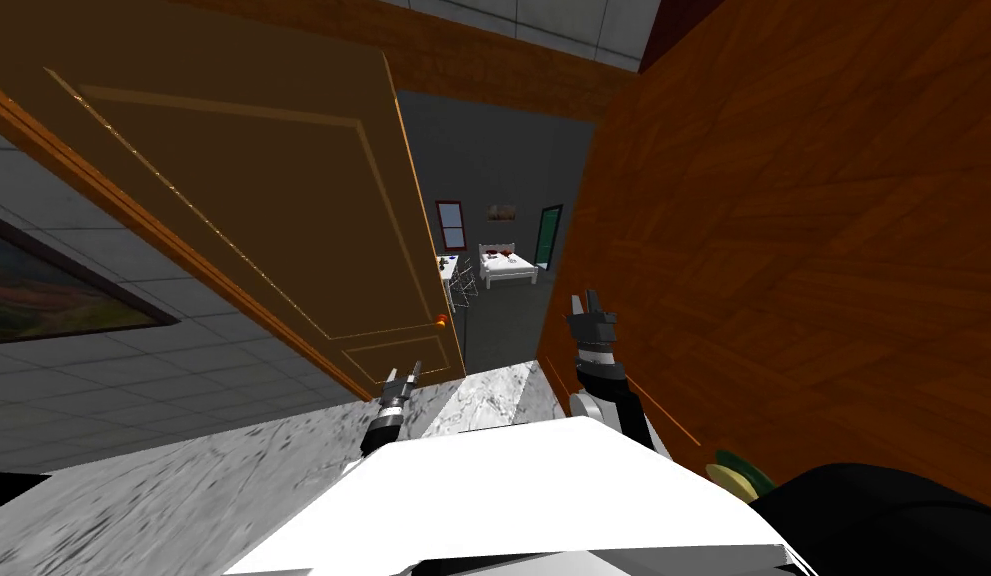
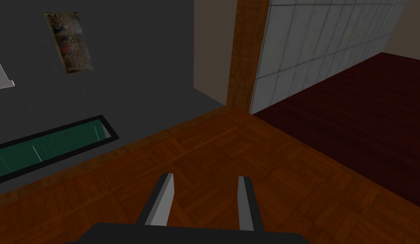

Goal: Pull the door open

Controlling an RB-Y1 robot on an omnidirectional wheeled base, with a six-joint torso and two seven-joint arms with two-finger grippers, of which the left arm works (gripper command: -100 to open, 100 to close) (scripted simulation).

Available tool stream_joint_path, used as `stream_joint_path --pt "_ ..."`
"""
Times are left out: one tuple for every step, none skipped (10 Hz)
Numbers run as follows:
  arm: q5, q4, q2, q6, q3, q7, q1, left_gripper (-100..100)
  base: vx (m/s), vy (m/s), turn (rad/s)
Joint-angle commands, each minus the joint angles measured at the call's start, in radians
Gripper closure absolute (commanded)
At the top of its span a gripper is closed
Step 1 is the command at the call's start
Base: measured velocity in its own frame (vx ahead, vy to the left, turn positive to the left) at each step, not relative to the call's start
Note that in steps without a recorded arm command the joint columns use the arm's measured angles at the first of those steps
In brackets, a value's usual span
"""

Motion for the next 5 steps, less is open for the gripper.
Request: stream_joint_path --pt "-0.005 0.027 -0.003 -0.009 0.008 -0.028 -0.006 -100 0.098 -0.007 -0.052" --pt "-0.008 0.042 -0.006 -0.014 0.013 -0.044 -0.009 -100 0.092 -0.004 -0.053" --pt "-0.011 0.058 -0.008 -0.019 0.018 -0.06 -0.013 -100 0.095 -0.005 -0.049" --pt "-0.014 0.074 -0.01 -0.024 0.023 -0.075 -0.016 -100 0.092 -0.025 -0.054" --pt "-0.018 0.099 -0.015 -0.032 0.031 -0.1 -0.022 -100 0.118 -0.035 -0.086"
